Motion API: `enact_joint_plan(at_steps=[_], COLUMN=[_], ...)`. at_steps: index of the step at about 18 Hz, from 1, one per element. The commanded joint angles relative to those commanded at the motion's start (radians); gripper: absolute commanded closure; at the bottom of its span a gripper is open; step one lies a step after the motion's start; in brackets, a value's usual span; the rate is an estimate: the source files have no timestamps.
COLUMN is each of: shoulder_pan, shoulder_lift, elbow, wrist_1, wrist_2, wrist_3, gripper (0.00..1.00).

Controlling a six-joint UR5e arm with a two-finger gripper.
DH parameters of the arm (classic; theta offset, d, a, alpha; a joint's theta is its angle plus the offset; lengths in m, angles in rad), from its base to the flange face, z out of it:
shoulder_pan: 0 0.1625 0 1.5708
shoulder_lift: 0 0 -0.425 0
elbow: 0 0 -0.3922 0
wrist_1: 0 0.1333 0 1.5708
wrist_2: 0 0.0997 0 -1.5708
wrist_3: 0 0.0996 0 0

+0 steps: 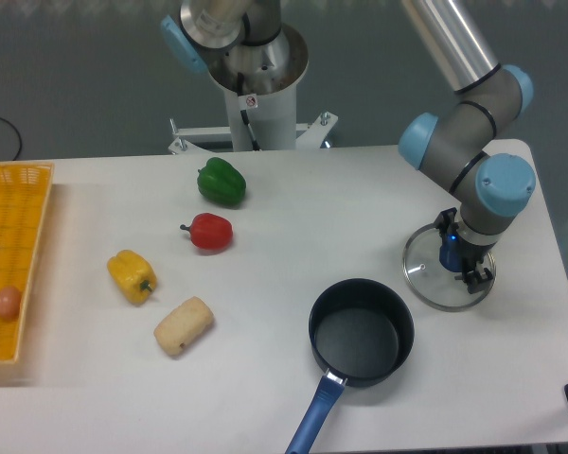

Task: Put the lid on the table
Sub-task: 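Lower the glass lid flat onto the table surface, then open the gripper and lift it up off the lid knob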

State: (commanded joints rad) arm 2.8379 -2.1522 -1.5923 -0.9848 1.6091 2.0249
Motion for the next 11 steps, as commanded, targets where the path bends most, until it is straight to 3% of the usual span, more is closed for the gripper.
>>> enact_joint_plan(at_steps=[11], shoulder_pan=[0.0], shoulder_lift=[0.0], elbow=[0.0], wrist_1=[0.0], wrist_2=[0.0], wrist_3=[0.0], gripper=[0.28])
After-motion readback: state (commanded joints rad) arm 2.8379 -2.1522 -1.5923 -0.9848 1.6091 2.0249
